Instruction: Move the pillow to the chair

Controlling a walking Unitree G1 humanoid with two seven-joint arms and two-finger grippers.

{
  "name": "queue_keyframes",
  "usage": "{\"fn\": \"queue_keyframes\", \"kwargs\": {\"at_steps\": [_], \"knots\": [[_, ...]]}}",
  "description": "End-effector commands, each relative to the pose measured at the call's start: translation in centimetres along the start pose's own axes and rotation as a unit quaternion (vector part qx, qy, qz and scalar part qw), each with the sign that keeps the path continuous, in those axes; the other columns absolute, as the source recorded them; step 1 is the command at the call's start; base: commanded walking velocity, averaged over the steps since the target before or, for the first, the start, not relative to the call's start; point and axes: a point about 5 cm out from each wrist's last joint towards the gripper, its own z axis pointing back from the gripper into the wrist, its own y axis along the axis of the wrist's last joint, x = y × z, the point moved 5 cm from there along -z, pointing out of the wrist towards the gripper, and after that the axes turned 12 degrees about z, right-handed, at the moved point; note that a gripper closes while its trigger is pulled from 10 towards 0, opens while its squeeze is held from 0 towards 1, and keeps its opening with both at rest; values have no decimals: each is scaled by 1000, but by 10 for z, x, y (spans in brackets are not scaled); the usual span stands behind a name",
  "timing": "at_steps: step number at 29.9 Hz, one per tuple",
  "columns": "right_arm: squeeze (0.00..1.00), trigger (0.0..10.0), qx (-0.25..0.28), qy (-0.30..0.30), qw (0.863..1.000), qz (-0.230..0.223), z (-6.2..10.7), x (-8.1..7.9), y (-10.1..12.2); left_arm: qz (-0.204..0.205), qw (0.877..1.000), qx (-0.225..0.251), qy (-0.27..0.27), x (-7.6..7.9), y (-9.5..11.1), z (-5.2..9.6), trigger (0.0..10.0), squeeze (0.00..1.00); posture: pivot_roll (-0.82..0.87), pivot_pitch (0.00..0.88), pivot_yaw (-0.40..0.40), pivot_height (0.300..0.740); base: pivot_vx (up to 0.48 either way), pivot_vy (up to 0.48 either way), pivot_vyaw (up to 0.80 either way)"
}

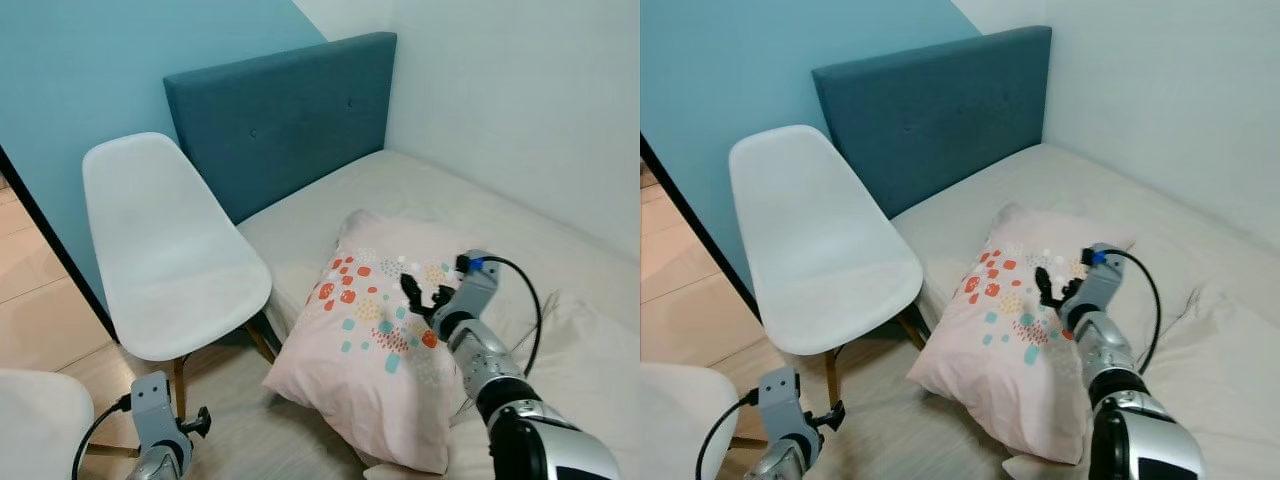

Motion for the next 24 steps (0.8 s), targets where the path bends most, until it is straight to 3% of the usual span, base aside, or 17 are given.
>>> {"fn": "queue_keyframes", "kwargs": {"at_steps": [1, 5, 12, 21, 24], "knots": [[0, 10000, -14, -11, 1000, -19, 3, 4, -9, 8, 1000, 10, -1, -2, 6, -1, 10000, 0, 81, 0, 27, 691, 0, 0, 0], [0, 10000, -18, -42, 998, -44, 7, 22, -10, 23, 999, 46, -13, 2, 28, -5, 10000, 0, 89, 0, 27, 676, 0, 0, 0], [0, 10000, -21, -73, 992, -106, 11, 35, -17, 17, 996, 83, -33, 9, 54, -7, 10000, 0, 98, 0, 37, 651, 0, 0, 0], [0, 10000, -31, -73, 989, -125, 13, 33, -24, 19, 990, 126, -55, 14, 75, -6, 10000, 0, 106, 0, 49, 611, 0, 0, 0], [0, 10000, -39, -65, 990, -121, 12, 28, -28, 21, 985, 157, -66, 17, 93, -5, 10000, 0, 117, 0, 54, 591, 0, 0, 0]]}}
